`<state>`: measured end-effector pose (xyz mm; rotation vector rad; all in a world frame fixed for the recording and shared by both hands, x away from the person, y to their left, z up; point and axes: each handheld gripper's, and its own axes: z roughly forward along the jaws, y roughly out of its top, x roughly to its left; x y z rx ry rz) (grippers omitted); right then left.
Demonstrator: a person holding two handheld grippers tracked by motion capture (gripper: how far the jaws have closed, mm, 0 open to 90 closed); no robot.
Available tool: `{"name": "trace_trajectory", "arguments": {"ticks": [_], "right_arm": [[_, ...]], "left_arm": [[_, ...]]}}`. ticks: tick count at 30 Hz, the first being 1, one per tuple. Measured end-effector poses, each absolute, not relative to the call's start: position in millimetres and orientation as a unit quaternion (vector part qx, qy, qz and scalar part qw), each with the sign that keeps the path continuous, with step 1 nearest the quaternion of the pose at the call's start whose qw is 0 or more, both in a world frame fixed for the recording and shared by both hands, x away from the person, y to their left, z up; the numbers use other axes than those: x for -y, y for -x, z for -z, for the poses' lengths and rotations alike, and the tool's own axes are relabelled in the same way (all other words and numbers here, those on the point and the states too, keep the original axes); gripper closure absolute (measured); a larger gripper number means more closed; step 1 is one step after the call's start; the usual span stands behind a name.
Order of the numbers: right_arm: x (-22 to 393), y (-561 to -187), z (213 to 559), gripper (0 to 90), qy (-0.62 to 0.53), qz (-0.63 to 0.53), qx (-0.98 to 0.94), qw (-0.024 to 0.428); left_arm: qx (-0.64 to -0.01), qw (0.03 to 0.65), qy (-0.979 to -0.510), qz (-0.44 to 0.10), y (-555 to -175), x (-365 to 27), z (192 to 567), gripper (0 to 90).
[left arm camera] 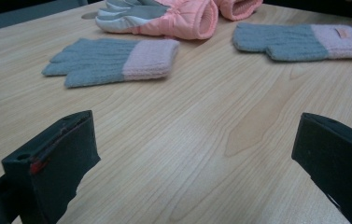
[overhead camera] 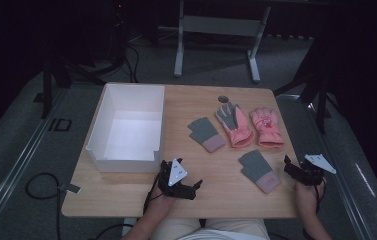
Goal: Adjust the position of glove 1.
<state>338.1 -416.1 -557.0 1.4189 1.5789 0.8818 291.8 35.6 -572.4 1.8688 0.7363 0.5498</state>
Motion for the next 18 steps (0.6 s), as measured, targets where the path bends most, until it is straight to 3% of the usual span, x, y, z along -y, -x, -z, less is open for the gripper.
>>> {"name": "trace_trajectory", "arguments": {"ticks": [18], "right_arm": [[415.4, -340.6, 558.9, 15.9, -0.579, -0.321, -0.649, 0.374]], "left_arm": [[-0.307, 0.517, -0.768, -0.222, -291.0, -39.1, 572.5, 0.0]]}}
